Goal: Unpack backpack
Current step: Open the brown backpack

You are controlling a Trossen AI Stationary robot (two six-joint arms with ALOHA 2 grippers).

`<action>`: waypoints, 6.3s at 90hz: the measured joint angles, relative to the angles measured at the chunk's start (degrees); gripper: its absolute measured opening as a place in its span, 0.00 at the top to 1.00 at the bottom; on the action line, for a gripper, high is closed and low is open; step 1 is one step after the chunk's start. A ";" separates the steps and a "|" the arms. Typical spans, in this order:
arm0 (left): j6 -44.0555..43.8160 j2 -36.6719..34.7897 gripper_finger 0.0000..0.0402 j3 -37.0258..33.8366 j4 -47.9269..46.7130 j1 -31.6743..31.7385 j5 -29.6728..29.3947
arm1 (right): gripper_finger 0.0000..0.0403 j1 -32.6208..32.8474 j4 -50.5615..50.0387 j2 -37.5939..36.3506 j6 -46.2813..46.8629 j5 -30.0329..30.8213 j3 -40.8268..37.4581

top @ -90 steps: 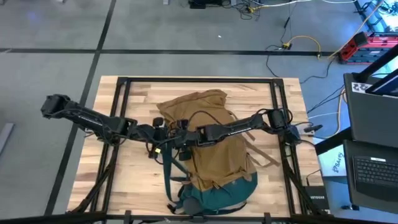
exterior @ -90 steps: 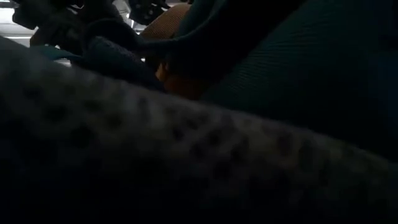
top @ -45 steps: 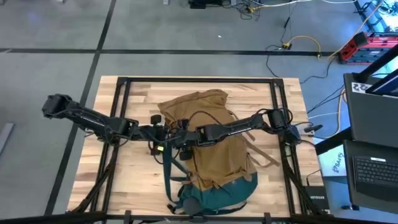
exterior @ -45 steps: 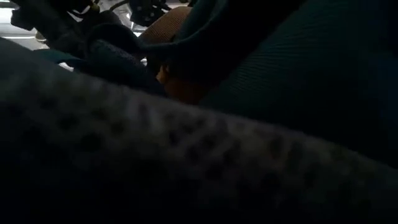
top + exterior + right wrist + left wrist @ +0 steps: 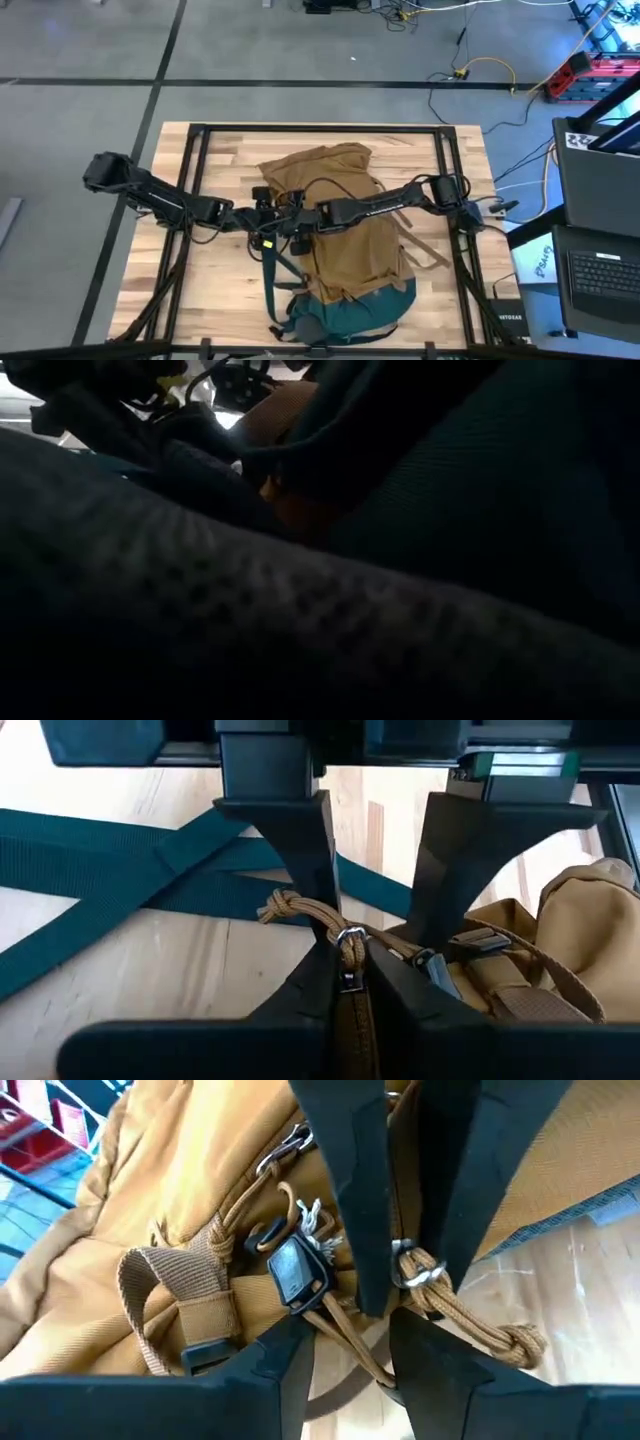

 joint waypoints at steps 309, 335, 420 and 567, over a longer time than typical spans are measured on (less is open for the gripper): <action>0.74 -0.09 1.00 0.04 3.61 -0.62 1.28 | 0.96 3.69 -16.18 2.69 -1.46 6.15 11.06; 0.22 -0.17 1.00 0.25 2.58 1.12 1.38 | 0.97 6.89 -21.65 2.69 -1.30 12.17 16.08; 8.42 -1.82 0.82 0.12 7.29 -8.52 -3.22 | 0.98 9.89 -34.93 2.12 9.29 16.57 19.39; 31.91 12.00 0.91 0.09 34.97 -1.12 -1.10 | 0.98 9.79 -33.99 2.12 9.03 16.09 19.30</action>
